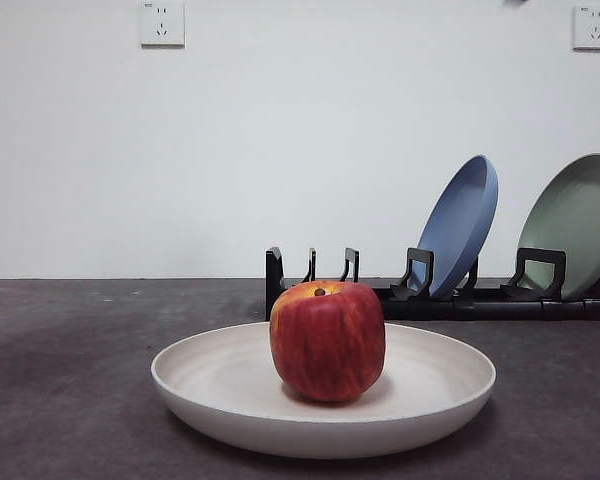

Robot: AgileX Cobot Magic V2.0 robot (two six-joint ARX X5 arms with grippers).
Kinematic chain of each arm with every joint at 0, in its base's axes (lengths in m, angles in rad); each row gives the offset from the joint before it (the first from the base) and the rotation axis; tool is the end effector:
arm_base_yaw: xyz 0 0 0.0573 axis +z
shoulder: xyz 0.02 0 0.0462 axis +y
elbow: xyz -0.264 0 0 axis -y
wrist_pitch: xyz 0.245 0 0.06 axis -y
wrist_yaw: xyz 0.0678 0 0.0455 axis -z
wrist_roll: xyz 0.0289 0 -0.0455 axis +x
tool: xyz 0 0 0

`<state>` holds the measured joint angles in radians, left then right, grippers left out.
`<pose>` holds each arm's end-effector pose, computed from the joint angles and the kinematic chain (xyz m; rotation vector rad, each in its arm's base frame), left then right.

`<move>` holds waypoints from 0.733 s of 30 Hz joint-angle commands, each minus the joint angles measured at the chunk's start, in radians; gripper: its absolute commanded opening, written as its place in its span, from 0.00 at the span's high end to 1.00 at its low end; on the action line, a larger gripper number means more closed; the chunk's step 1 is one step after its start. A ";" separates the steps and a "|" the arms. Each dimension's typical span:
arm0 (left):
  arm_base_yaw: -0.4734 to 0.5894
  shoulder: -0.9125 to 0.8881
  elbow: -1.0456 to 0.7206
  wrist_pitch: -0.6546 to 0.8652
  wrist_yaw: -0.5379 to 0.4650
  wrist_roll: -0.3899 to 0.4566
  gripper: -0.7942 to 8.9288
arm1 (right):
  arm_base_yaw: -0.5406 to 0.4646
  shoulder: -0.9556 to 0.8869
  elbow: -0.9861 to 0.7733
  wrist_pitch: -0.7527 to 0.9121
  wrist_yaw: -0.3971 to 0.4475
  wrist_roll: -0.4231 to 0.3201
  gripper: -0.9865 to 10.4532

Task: Take the yellow plate from the plate rack,put the plate on the table,take the apple from the table,put the apple in the plate

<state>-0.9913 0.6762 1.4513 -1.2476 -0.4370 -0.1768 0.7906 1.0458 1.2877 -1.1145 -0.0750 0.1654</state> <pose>0.0271 -0.0191 0.4403 0.1429 0.4068 -0.5081 0.1204 0.1247 0.3749 -0.1686 0.9028 0.7338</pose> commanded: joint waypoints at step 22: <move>0.002 -0.003 -0.002 0.006 0.051 -0.003 0.92 | 0.001 -0.245 0.010 -0.263 -0.027 0.026 0.92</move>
<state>-0.9913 0.6762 1.4513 -1.2476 -0.3878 -0.1772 0.7906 0.8021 1.2999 -1.3548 -0.1024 0.1871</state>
